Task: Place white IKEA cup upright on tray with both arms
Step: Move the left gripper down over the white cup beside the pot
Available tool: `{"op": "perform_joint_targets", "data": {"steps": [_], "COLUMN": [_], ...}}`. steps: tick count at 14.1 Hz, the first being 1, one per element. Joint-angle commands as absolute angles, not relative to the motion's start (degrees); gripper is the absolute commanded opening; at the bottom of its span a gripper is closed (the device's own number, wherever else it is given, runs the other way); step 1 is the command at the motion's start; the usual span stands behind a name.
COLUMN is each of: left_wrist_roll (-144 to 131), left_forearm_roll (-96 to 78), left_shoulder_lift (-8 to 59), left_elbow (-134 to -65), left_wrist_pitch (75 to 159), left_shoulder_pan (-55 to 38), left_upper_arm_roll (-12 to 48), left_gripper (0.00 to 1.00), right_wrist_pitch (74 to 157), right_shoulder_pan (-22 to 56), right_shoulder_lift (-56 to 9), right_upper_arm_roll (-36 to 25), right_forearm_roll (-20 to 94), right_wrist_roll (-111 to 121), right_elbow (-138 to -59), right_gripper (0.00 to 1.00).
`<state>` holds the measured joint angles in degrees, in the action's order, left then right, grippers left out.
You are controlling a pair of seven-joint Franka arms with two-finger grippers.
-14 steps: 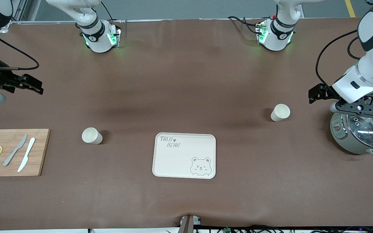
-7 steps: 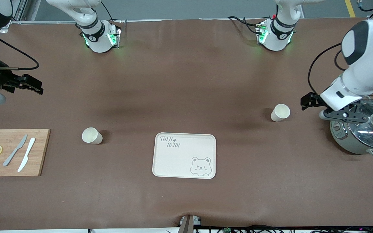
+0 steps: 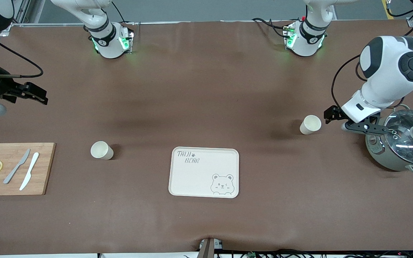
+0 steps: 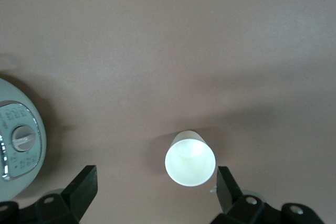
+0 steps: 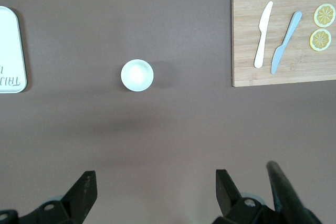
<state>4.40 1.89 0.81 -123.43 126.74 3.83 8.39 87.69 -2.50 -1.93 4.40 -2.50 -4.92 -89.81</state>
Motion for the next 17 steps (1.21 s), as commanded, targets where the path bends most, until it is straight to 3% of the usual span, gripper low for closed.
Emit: {"op": "perform_joint_targets", "data": {"steps": [1, 11, 17], "left_wrist_roll": [5.27, 6.06, 5.98], "left_forearm_roll": [3.52, 3.43, 3.52], "left_shoulder_lift": [-1.67, 1.4, 5.79], "left_elbow": [-129.71, -139.56, -142.03], "left_wrist_pitch": [132.96, 148.69, 155.91], "left_shoulder_pan": [5.18, 6.06, 6.06], "left_upper_arm_roll": [8.53, 8.53, 8.44], "left_gripper": [1.0, 1.0, 1.0], "right_wrist_pitch": [87.45, 87.63, 87.63], "right_shoulder_pan": [-2.72, -2.72, -2.81], "right_shoulder_lift": [-2.37, -2.72, -2.72], "right_upper_arm_roll": [4.57, 4.57, 4.57], "right_forearm_roll": [-3.25, -3.25, -3.25], "right_wrist_roll": [-4.39, -4.39, -4.39], "right_elbow": [-88.95, -88.95, -88.95], "right_gripper": [1.0, 1.0, 1.0]}}
